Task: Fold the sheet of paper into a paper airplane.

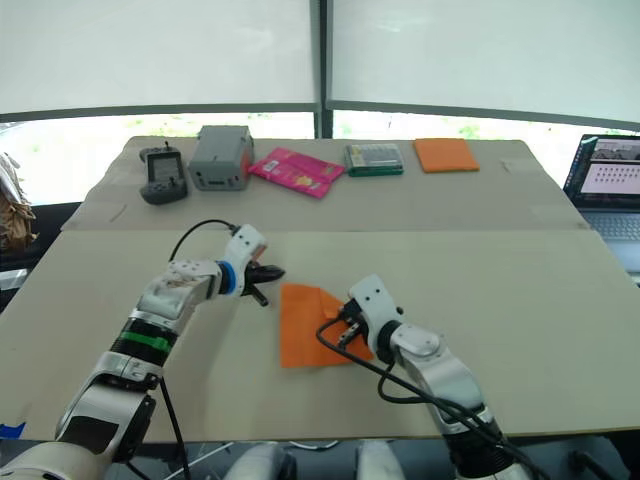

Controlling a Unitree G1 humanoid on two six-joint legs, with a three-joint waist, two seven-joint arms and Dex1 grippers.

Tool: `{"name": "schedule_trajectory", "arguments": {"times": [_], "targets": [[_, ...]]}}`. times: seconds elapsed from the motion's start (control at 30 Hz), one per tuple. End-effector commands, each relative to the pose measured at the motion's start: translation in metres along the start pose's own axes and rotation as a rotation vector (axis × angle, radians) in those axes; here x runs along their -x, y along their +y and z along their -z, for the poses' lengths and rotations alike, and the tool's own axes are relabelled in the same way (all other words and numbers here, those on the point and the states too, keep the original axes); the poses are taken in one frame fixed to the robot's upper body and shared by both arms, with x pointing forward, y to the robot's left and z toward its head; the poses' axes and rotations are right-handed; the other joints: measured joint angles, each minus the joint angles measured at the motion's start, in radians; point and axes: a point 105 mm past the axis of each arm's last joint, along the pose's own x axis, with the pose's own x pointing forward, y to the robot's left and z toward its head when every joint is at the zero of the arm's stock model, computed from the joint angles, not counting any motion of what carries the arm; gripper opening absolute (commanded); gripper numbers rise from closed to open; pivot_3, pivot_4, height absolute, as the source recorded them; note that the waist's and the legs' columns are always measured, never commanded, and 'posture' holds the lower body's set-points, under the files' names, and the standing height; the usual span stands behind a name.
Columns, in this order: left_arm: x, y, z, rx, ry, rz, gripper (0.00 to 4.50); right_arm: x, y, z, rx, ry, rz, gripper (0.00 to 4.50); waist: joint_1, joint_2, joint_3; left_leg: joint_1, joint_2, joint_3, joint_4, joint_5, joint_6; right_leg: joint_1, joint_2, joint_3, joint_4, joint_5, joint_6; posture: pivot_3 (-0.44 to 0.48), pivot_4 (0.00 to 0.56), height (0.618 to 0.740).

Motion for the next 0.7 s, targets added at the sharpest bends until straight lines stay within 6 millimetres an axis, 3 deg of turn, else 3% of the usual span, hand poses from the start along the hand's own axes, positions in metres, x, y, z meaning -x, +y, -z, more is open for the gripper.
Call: {"name": "schedule_trajectory", "arguments": {"times": [0.03, 0.17, 0.37, 0.57, 0.7], "targets": [[0.020, -0.004, -0.030, 0.029, -0.120, 0.026, 0.00, -0.004, 0.005, 0.012, 0.004, 0.047, -0.024, 0.02, 0.001, 0.000, 0.000, 0.000, 0.000, 0.000, 0.000, 0.000, 0.000, 0.000, 0.000, 0.000, 0.000, 0.000, 0.000, 0.000, 0.150, 0.740], [0.035, -0.016, -0.022, 0.083, -0.096, 0.062, 0.00, -0.006, 0.007, 0.011, 0.026, 0.047, -0.043, 0.02, 0.000, 0.000, 0.000, 0.000, 0.000, 0.000, 0.000, 0.000, 0.000, 0.000, -0.001, 0.000, 0.000, 0.000, 0.000, 0.000, 0.150, 0.740], [0.049, -0.028, -0.006, 0.194, -0.072, 0.038, 1.89, -0.009, 0.013, 0.008, 0.037, 0.036, -0.078, 0.00, -0.001, 0.000, 0.001, 0.000, 0.001, 0.000, -0.001, -0.001, -0.001, 0.000, 0.000, 0.001, 0.000, 0.000, 0.000, 0.000, 0.150, 0.740], [0.046, -0.039, 0.004, 0.300, -0.048, 0.013, 3.91, -0.011, 0.016, 0.008, 0.043, 0.036, -0.092, 0.00, 0.001, 0.000, 0.001, 0.000, 0.000, -0.001, -0.001, -0.001, -0.001, 0.000, 0.000, 0.001, 0.000, 0.000, 0.000, 0.000, 0.150, 0.740], [0.038, -0.050, 0.009, 0.343, -0.035, 0.032, 3.91, -0.012, 0.016, 0.008, 0.058, 0.037, -0.094, 0.00, 0.001, 0.000, 0.001, 0.000, 0.000, -0.001, -0.001, -0.001, -0.002, 0.000, 0.000, 0.001, 0.000, 0.000, 0.000, 0.000, 0.150, 0.740]]}}
